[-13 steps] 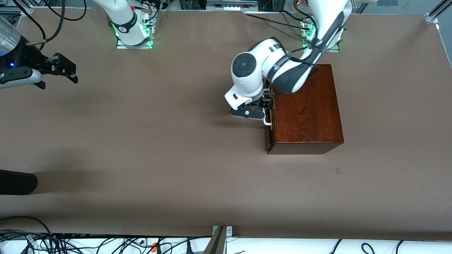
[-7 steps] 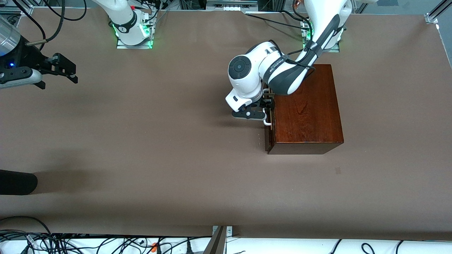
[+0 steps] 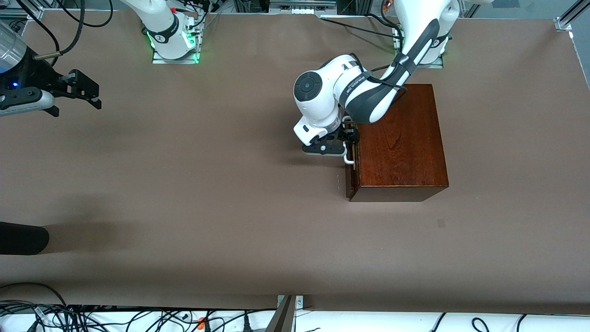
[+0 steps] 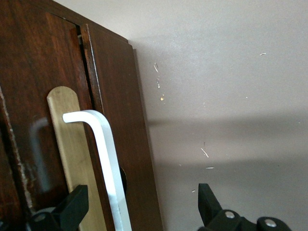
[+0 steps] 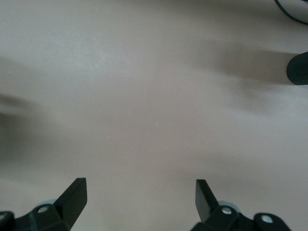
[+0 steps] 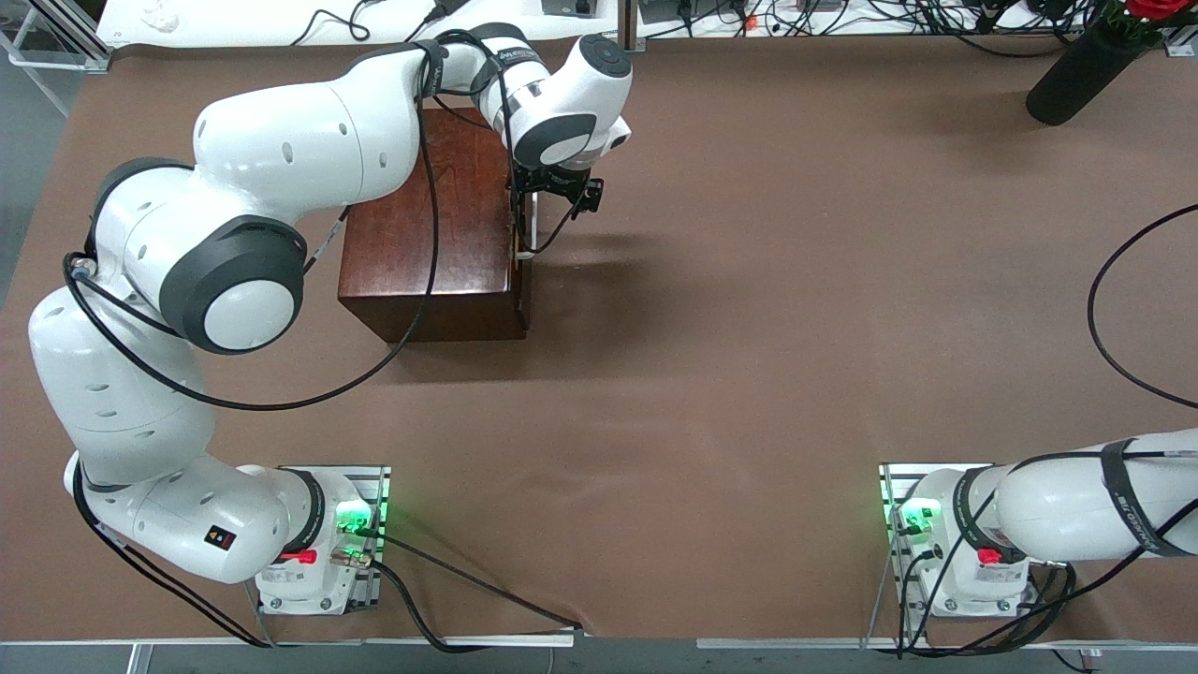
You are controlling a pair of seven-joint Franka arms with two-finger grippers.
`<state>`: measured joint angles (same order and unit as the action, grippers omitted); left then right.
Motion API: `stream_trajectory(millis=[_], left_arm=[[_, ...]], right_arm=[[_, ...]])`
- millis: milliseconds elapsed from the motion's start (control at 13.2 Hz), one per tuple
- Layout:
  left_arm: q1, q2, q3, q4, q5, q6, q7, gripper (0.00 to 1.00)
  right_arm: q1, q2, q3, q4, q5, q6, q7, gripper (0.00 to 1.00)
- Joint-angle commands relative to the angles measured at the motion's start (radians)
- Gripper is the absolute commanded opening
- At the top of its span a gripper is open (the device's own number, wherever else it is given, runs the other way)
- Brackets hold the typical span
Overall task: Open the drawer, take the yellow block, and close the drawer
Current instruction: 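Pull the drawer handle outward with the left gripper to open the drawer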
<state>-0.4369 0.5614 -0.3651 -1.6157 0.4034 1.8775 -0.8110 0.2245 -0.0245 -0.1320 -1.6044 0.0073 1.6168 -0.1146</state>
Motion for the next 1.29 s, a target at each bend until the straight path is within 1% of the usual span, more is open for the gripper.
stream_trajectory(millis=[0,303,1059,1211], left_arm=[[0.006,0.037,0.006,-0.010,0.032,0.000,-0.014,1.00],[-0.020,0.040,0.006,-0.007,0.032,0.005,-0.046,1.00],[-0.020,0.041,0.008,-0.009,0.034,0.002,-0.048,1.00],[-0.022,0.055,0.006,-0.001,0.035,0.011,-0.050,1.00]], right_arm=[[-0.010,0.009,0.003,0.024,0.008,-0.006,0.003,1.00],[-0.010,0.009,0.005,0.024,0.008,-0.006,0.004,1.00],[-0.010,0.009,0.005,0.024,0.008,-0.006,0.003,1.00],[-0.010,0.009,0.005,0.024,0.008,-0.006,0.003,1.00]])
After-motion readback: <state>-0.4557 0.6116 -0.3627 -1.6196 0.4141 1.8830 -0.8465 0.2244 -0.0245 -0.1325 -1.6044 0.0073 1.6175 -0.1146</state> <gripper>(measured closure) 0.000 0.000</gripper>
